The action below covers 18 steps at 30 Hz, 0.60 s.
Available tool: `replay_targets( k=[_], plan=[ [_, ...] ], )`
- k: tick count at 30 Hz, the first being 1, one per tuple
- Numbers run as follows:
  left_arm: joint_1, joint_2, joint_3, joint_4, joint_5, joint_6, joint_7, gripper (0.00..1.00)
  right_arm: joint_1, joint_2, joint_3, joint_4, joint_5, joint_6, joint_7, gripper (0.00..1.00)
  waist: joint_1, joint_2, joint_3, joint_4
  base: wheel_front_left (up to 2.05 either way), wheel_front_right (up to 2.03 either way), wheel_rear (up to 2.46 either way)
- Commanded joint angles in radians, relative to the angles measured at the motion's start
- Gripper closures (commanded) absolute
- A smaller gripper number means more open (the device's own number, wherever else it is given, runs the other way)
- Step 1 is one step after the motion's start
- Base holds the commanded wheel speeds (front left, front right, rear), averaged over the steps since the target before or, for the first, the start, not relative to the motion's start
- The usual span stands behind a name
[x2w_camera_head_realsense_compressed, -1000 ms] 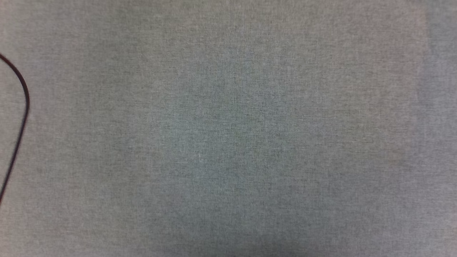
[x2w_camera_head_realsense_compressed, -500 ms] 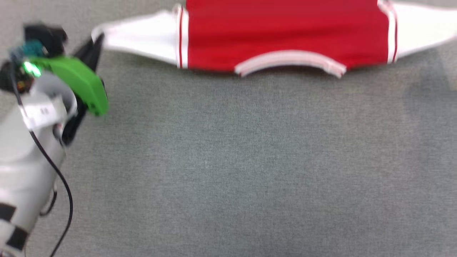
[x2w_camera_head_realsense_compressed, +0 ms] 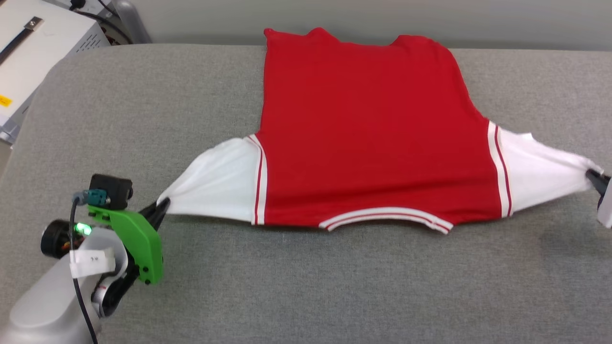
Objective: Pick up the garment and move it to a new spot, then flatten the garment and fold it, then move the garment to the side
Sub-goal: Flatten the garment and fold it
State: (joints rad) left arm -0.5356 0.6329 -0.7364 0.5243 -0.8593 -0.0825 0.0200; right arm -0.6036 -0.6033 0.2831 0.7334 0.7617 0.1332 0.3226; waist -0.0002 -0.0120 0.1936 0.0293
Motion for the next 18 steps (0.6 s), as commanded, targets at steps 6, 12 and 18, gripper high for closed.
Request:
replay_targets(
  k=[6,12,18],
  plan=[
    [0.166,0.084,-0.003,-0.127,-0.057,0.069,0.059,1.00,0.176,-0.037,-0.040,-0.060,0.055,-0.002,0.088,1.00,0.0002,0.0120,-0.077,-0.012,0.00,0.00,0.00],
    [0.290,0.139,-0.005,-0.260,-0.108,0.126,0.109,1.00,0.315,-0.035,-0.104,-0.128,0.078,-0.002,0.185,1.00,0.0002,0.0120,-0.098,-0.026,0.00,0.00,0.00],
    [0.410,0.201,-0.007,-0.394,-0.151,0.181,0.138,1.00,0.436,-0.017,-0.182,-0.197,0.079,-0.002,0.281,1.00,0.0002,0.0120,-0.116,-0.035,0.00,0.00,0.00]
  ],
)
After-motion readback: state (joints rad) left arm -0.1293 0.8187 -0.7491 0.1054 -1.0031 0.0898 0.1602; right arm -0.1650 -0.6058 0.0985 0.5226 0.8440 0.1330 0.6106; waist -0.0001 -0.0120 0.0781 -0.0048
